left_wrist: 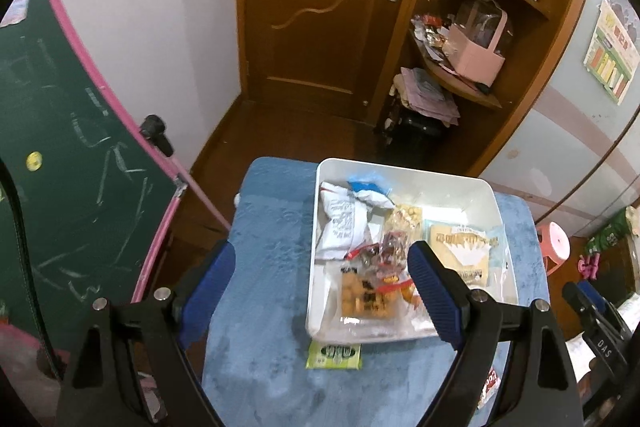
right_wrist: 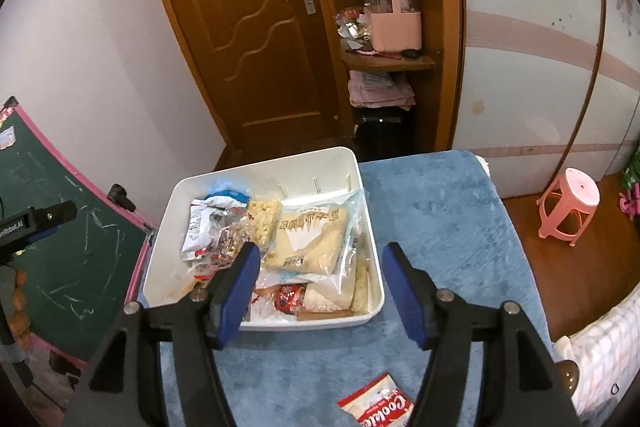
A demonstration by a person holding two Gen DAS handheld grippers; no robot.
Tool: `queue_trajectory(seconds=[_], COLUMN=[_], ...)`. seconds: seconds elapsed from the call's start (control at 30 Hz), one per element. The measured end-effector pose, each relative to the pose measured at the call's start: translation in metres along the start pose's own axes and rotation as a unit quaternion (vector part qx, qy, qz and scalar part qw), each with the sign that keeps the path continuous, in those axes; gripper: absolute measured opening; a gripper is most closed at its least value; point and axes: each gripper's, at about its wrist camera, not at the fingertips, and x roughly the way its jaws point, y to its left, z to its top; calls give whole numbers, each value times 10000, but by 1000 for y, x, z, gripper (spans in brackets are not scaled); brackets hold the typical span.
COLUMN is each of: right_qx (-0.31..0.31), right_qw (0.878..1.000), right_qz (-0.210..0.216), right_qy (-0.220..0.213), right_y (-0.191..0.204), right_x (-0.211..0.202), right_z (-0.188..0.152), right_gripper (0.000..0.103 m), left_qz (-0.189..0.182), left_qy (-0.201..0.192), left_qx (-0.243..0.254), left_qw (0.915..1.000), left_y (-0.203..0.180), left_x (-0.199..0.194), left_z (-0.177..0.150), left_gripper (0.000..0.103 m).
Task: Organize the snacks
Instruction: 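Lower both packets into the white tray and open both tools, then withdraw both tools toward the green packet and red Cookies bag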
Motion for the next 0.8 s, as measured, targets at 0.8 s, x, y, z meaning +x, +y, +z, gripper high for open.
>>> queue_trajectory(seconds=[0.8], right_qx=[-1297], right_qw=[9837], right_qz=[336], right_qy=[1200], right_y=[-44], right_x=[22], right_z=[-128], right_gripper=[79], left_qz=[-332], left_qy=[855], left_qx=[15], left_qw=[9958], left_y=[-17], left_x=[51], left_z=[-140], left_gripper=[88])
